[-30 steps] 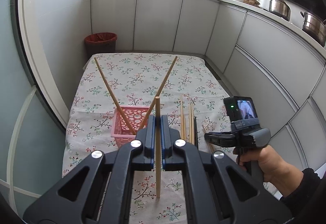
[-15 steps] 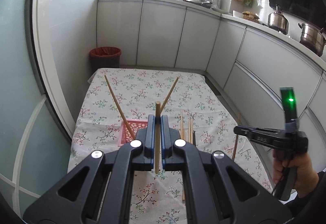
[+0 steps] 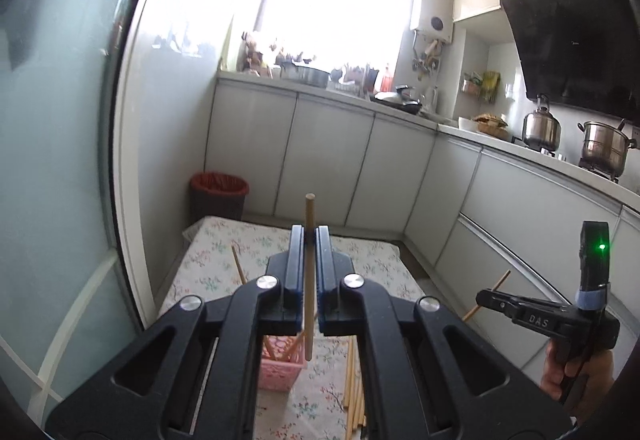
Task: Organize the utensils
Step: 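Lift the chopstick upright with the left gripper and carry it over the basket, then lower the chopstick into the pink basket and open the left gripper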
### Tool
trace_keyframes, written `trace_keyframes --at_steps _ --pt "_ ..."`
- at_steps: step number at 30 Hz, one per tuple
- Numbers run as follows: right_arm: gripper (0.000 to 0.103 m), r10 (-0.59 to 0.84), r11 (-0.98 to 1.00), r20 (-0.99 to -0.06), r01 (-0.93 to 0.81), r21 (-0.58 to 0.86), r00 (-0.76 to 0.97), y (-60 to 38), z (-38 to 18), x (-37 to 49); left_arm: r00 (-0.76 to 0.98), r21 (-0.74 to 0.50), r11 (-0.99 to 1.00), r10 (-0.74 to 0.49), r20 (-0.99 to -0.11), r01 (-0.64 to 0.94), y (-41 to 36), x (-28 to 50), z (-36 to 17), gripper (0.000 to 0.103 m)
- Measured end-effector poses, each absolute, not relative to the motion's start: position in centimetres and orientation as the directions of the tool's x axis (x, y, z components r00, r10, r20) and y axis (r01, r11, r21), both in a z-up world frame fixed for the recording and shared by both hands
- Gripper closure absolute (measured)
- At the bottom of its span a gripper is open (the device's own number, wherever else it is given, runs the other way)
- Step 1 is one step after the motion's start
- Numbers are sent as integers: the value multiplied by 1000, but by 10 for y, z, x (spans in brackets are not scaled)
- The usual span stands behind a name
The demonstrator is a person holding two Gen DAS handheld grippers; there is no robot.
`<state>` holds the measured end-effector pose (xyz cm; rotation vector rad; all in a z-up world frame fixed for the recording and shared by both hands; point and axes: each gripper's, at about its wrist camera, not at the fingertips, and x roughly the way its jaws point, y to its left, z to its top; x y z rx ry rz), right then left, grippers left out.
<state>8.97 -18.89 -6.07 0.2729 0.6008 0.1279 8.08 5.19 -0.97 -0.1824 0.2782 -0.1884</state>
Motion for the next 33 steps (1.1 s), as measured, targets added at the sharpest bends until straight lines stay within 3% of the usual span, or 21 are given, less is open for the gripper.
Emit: trace_keyframes --at_steps 11,25,33 --pt "97 233 952 -515 -86 293 825 -173 -51 85 951 -228 971 -130 -279 66 65 112 -27 97" --pt "97 249 950 -513 -104 295 821 -169 -54 87 971 -292 956 -99 -218 32 75 113 -23 97" --pt "97 255 949 -518 -110 294 816 -165 -56 88 944 -254 967 -69 -322 -15 70 141 -45 97"
